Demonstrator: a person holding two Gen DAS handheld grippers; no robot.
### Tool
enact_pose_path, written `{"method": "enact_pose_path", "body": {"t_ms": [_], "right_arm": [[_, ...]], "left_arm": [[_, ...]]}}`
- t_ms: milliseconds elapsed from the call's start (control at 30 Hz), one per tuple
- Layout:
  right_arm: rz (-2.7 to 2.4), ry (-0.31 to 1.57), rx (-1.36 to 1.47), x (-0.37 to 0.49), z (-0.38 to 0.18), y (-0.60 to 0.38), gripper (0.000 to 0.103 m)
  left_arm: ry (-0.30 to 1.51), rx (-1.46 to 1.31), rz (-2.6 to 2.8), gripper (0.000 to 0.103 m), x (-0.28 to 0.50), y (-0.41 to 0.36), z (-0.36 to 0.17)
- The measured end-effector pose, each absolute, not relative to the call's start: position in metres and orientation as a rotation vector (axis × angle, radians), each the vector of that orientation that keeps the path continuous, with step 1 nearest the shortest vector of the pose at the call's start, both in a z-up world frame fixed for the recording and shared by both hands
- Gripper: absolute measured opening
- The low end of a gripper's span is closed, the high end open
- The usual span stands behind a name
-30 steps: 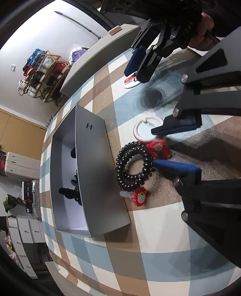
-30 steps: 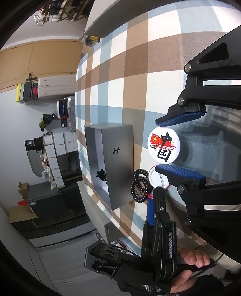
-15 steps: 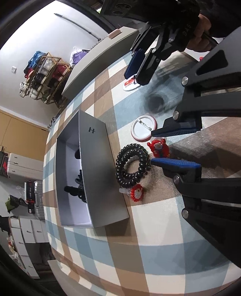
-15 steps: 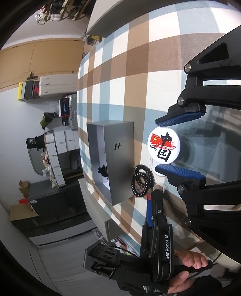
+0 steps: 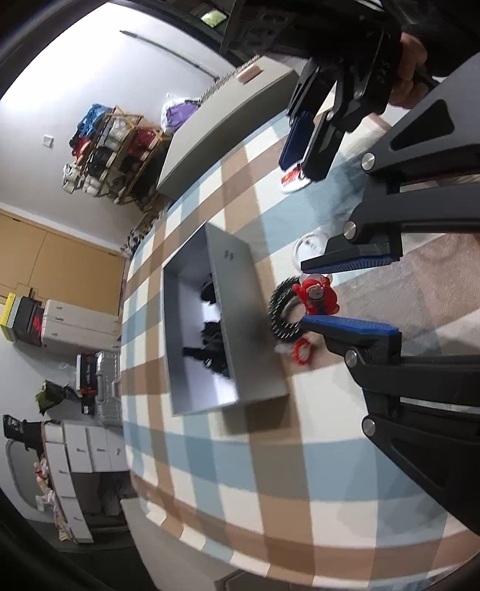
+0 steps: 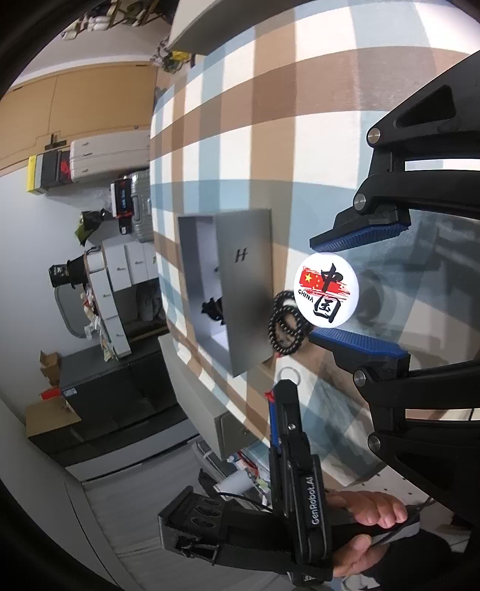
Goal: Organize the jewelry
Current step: 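Grasp the red hair clip with the left tool while the right tool holds the badge, then lower both tools into the grey box and open them, releasing badge and red clip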
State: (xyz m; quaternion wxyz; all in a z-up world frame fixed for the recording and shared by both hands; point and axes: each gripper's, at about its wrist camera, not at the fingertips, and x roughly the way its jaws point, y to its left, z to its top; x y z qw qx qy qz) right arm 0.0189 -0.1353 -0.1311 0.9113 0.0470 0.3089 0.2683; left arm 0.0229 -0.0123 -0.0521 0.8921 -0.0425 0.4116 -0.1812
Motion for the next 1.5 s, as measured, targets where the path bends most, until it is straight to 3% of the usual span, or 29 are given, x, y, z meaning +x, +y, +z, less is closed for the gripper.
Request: {"method": "enact_pose_path", "body": {"t_ms": [733, 1500], "right_arm": [[0.579, 0.516, 0.049, 0.106, -0.064, -0.098, 0.041], [0.541, 0.639, 0.064, 0.16, -0.103, -0.094, 0.041]], "left_arm": [[0.752, -0.089, -0.358, 0.017, 0.092, 0.003, -0.022], [0.852, -0.068, -0.408, 0.017, 0.122, -0.009, -0.049]]}}
